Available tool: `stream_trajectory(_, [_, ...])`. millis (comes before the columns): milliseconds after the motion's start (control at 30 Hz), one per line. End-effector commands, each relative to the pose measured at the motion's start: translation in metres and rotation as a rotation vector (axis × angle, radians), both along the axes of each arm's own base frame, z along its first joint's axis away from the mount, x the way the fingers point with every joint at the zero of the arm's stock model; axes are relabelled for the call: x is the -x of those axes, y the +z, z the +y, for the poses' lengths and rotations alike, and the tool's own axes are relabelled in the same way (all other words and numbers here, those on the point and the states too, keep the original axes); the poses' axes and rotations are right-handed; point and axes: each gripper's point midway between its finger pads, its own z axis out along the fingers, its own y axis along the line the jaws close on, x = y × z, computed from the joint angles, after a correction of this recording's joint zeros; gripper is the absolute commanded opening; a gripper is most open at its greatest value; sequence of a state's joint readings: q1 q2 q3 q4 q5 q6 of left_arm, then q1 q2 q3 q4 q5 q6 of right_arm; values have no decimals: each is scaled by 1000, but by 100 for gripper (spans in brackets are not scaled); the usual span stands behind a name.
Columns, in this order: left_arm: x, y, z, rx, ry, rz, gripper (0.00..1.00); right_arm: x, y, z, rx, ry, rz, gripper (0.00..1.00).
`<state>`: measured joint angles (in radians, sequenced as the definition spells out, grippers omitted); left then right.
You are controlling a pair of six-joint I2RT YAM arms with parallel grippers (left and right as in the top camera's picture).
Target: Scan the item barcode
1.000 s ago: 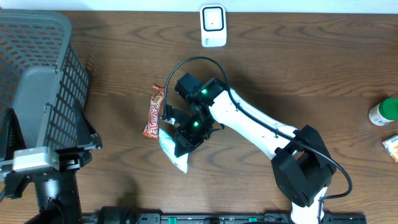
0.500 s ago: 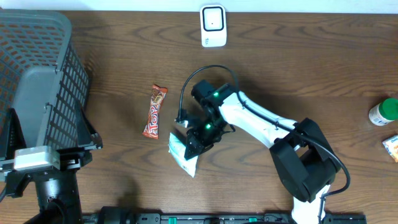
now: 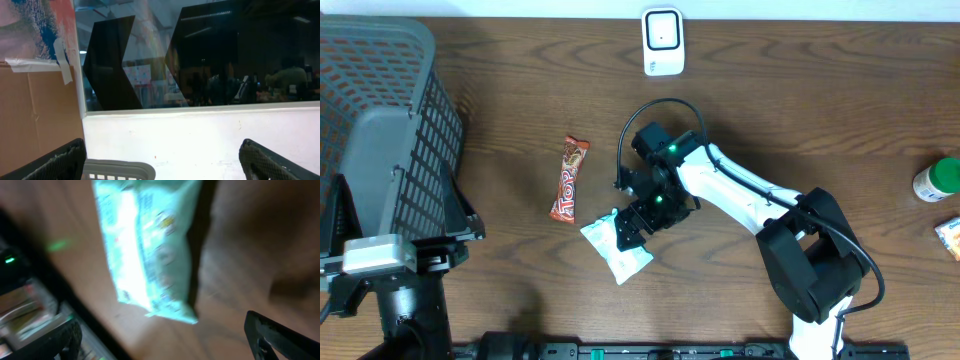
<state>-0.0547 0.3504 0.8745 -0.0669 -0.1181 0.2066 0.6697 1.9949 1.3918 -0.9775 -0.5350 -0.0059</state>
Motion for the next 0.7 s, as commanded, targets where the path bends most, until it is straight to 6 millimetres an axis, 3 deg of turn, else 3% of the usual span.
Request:
stream_trajectory(0, [4, 0, 0, 4, -3, -12, 98, -12, -11, -7, 41, 31, -78, 99])
stream_trajectory(233, [4, 0, 0, 4, -3, -12, 98, -10, 1, 18, -121, 94, -85, 99])
stream_trajectory(667, [4, 0, 0, 4, -3, -13, 98, -2, -14, 24, -119, 112, -43, 99])
